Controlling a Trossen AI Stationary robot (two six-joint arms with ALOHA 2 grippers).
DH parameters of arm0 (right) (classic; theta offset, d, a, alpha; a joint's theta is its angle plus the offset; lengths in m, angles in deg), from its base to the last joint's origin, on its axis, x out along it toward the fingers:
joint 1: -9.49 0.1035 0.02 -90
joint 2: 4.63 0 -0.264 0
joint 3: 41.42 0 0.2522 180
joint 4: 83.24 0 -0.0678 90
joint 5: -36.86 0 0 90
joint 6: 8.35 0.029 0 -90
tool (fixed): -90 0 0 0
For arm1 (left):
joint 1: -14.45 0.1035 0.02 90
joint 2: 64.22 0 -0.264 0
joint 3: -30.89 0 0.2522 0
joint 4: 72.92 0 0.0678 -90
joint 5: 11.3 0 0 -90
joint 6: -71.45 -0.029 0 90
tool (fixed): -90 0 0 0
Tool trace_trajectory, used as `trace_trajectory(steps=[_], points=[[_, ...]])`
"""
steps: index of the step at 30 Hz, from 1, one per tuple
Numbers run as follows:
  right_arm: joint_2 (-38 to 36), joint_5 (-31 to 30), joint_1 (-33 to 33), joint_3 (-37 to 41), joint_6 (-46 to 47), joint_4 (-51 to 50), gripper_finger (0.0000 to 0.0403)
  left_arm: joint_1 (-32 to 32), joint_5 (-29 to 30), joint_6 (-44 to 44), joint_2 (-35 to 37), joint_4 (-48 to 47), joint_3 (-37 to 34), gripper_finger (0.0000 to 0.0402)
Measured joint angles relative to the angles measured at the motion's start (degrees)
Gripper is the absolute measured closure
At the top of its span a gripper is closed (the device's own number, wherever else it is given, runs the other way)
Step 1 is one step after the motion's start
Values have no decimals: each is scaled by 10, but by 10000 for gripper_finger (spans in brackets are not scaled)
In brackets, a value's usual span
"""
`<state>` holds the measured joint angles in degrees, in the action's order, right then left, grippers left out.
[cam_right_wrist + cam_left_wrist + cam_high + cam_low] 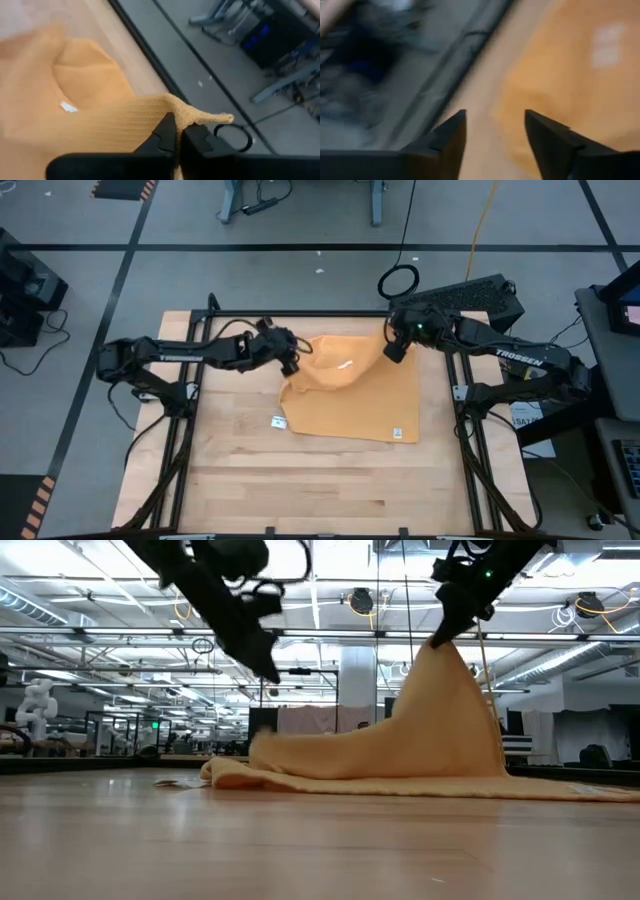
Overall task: Roll towel
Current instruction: Fold the yellow towel in
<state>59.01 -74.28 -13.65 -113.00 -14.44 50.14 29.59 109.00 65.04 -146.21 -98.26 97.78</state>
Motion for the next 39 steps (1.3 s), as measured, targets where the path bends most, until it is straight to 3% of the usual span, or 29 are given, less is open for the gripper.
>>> trace_trajectory(steps=[3, 7, 10, 14, 19, 22, 27, 35, 39], points=[[0, -2, -9, 0, -34, 37, 403, 29, 1, 31, -5, -21, 0, 159], [-2, -4, -27, 0, -57, 64, 403, 31, -145, 140, -4, -92, 0, 148], [-5, -4, -43, 0, -69, 69, 403, -6, -195, 209, -4, -136, -9, 147], [-6, -26, -58, 0, -71, 71, 403, -85, -174, 278, -2, -151, -67, 148], [-6, -26, -62, 0, -69, 58, 403, -192, -74, 407, 3, -189, -103, 148], [-6, -26, -61, 0, -68, 59, 403, -231, -30, 456, 3, -151, -122, 148], [-6, -26, -61, 0, -56, 58, 403, -254, -29, 520, 3, -100, -152, 148], [-6, -25, -61, 0, -38, 57, 403, -248, -43, 536, -11, 20, -207, 151], [-5, -16, -60, 0, -38, 57, 403, -244, -43, 536, -26, 61, -209, 179]])
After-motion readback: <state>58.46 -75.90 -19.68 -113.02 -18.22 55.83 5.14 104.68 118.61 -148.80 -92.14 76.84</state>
